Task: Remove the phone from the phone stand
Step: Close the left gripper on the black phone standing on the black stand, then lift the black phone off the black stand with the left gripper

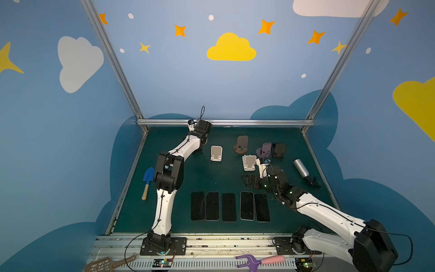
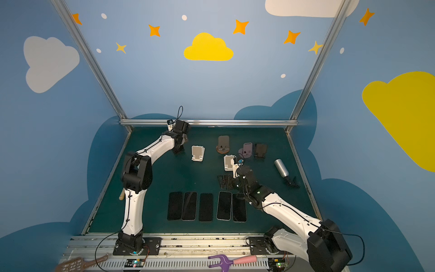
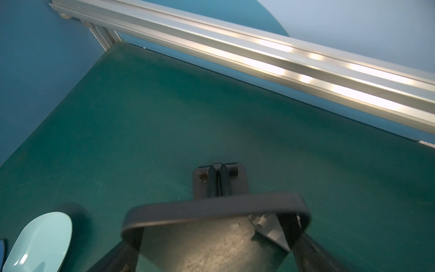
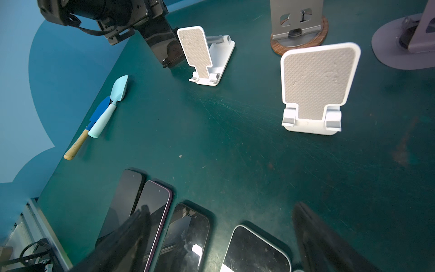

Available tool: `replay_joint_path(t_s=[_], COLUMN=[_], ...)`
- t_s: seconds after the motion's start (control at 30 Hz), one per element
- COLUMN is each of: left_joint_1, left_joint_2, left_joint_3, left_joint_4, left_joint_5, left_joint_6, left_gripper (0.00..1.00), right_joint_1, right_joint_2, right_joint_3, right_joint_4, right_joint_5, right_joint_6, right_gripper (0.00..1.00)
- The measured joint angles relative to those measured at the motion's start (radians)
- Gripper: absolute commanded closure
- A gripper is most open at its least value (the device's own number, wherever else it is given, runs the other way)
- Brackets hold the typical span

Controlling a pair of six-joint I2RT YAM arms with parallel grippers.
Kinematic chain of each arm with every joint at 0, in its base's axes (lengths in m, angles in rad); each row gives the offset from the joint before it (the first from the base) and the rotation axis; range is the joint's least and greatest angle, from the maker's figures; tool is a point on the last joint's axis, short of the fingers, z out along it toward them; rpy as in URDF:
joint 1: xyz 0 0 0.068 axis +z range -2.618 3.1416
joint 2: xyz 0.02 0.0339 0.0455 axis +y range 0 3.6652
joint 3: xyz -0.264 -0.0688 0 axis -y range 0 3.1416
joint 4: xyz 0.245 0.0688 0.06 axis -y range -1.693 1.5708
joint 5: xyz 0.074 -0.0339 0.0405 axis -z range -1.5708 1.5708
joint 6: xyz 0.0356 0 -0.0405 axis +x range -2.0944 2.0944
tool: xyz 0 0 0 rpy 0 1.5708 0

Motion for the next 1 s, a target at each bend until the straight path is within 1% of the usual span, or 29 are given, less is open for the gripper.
replay_joint_path(t_s=[0.23, 0.37, 0.67, 0.87, 1.0], left_joint_1=[0.007, 0.008, 0.01, 0.01, 0.01], left_joint_2=[0.009, 0.016, 0.021, 0.021, 0.014], left_joint_3=[0.002, 0.018, 0.035, 0.032, 0.011], left_joint_4=[0.022, 0.034, 0.038, 0.051, 0.076], left_joint_5=[0.002, 0.005, 0.011, 0.018, 0.018], left_joint_6=[0.026, 0.046, 0.074, 0.09, 0.093], left_gripper=[0.08, 0.16, 0.26, 0.3, 0.3], right_joint_1=[0.0, 0.0, 0.0, 0.0, 0.0], right_joint_2=[0.009, 0.017, 0.021, 0.021, 0.021], right_joint_3=[0.0, 0.001, 0.015, 0.015, 0.015], right_joint_4=[0.0, 0.0, -0.001, -0.001, -0.001], right_joint_5=[-0.004, -0.009, -0.011, -0.011, -0.011], right_joint_6=[-0.002, -0.002, -0.003, -0.002, -0.002], right_gripper=[0.07, 0.07, 0.07, 0.07, 0.07])
